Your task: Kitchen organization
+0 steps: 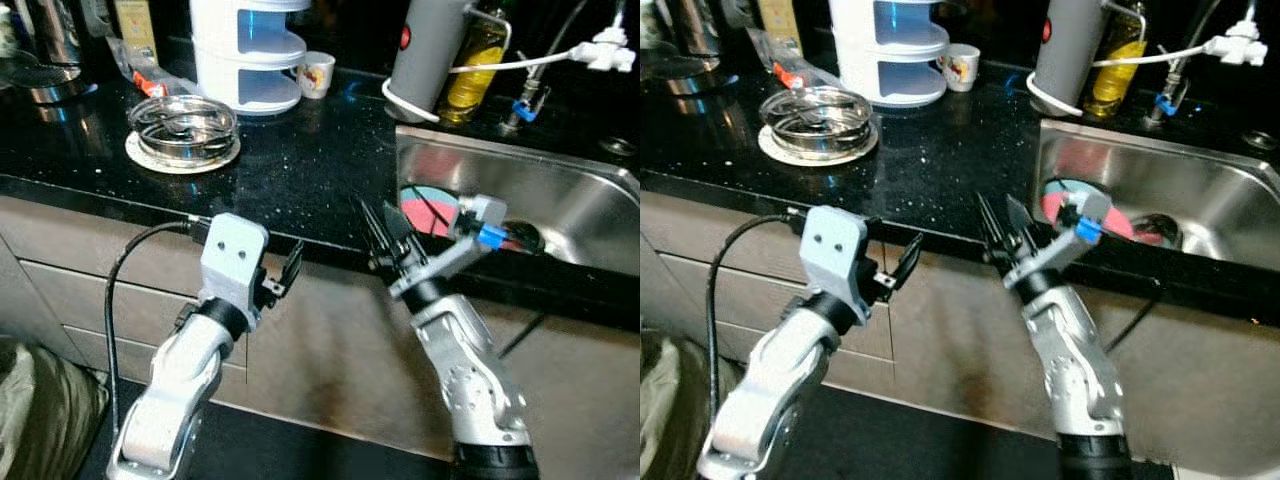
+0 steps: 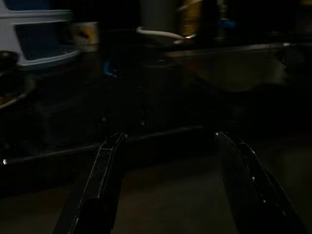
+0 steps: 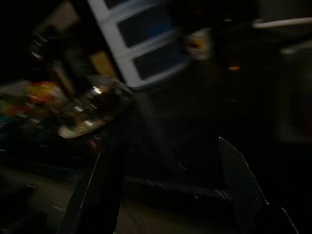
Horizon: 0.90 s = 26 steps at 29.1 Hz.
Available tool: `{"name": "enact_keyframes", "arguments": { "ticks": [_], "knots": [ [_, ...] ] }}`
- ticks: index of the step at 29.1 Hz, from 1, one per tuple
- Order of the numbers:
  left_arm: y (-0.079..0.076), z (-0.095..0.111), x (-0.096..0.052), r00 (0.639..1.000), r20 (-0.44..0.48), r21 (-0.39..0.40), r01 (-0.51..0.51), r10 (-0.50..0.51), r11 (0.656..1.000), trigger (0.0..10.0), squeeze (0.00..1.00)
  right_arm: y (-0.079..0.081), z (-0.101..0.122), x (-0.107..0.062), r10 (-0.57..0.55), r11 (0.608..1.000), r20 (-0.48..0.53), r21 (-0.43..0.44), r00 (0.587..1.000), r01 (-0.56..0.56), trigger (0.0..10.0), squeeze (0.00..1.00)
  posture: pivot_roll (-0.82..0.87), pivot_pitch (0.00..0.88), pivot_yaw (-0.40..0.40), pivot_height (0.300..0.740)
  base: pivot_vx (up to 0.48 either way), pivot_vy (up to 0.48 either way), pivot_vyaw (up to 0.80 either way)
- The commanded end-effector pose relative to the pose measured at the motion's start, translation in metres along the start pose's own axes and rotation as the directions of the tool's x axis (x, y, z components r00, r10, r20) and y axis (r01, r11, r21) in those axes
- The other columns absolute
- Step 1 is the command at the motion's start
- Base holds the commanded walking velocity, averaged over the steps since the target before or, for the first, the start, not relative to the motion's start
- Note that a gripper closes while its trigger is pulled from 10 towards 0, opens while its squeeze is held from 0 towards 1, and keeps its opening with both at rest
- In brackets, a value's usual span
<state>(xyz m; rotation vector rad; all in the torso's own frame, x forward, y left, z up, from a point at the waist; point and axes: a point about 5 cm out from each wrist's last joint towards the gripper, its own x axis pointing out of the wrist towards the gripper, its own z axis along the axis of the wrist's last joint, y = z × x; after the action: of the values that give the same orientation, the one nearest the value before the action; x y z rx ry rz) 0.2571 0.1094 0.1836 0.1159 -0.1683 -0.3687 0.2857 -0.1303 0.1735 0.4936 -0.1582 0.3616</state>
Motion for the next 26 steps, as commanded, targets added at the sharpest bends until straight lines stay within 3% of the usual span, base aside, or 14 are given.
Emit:
{"name": "enact_keyframes", "arguments": {
  "ticks": [1, 3, 7, 9, 11, 15, 26],
  "knots": [
    [0.003, -0.01, -0.004, 0.999, -0.041, 0.011, -0.005, 0.006, 1.0, 10.0, 0.0, -0.003, -0.003, -0.004, -0.029, 0.999, -0.012, -0.019, 1.0, 0.028, 10.0, 0.0, 0.16, 0.008, -0.161, 0.74, -0.27, 0.0, 0.0],
    [0.012, -0.019, -0.011, 0.992, -0.095, 0.04, -0.076, 0.08, 0.996, 10.0, 0.0, -0.009, -0.012, -0.013, -0.082, 0.995, -0.055, -0.065, 0.995, 0.078, 10.0, 0.0, 0.15, 0.016, -0.156, 0.74, 0.0, 0.0, 0.0],
    [0.015, -0.023, -0.014, 0.988, -0.117, 0.049, -0.096, 0.101, 0.994, 10.0, 0.0, -0.009, -0.015, -0.016, -0.095, 0.992, -0.076, -0.092, 0.993, 0.088, 10.0, 0.0, 0.15, 0.016, -0.156, 0.74, 0.0, 0.0, 0.0],
    [0.015, -0.028, -0.02, 0.983, -0.155, -0.016, -0.105, 0.101, 0.994, 10.0, 0.0, -0.007, -0.02, -0.023, -0.069, 0.993, -0.099, -0.103, 0.993, 0.059, 10.0, 0.0, 0.15, 0.022, -0.155, 0.74, 0.0, 0.0, 0.0],
    [0.013, -0.032, -0.026, 0.979, -0.184, -0.069, -0.104, 0.09, 0.992, 10.0, 0.0, -0.001, -0.028, -0.029, -0.035, 0.993, -0.135, -0.119, 0.99, 0.019, 10.0, 0.0, 0.15, 0.031, -0.154, 0.74, 0.0, 0.0, 0.79],
    [0.01, -0.036, -0.032, 0.974, -0.208, -0.096, -0.109, 0.087, 0.989, 10.0, 0.0, 0.004, -0.03, -0.03, -0.012, 0.993, -0.143, -0.114, 0.99, -0.005, 10.0, 0.0, 0.15, 0.034, -0.151, 0.74, 0.0, 0.0, 0.79],
    [0.005, -0.037, -0.029, 0.979, -0.199, -0.125, -0.061, 0.036, 0.99, 10.0, 0.0, 0.005, -0.033, -0.03, 0.009, 0.994, -0.157, -0.108, 0.988, -0.026, 10.0, 0.0, 0.14, 0.021, -0.154, 0.74, 0.0, 0.0, 0.79]
  ]
}}
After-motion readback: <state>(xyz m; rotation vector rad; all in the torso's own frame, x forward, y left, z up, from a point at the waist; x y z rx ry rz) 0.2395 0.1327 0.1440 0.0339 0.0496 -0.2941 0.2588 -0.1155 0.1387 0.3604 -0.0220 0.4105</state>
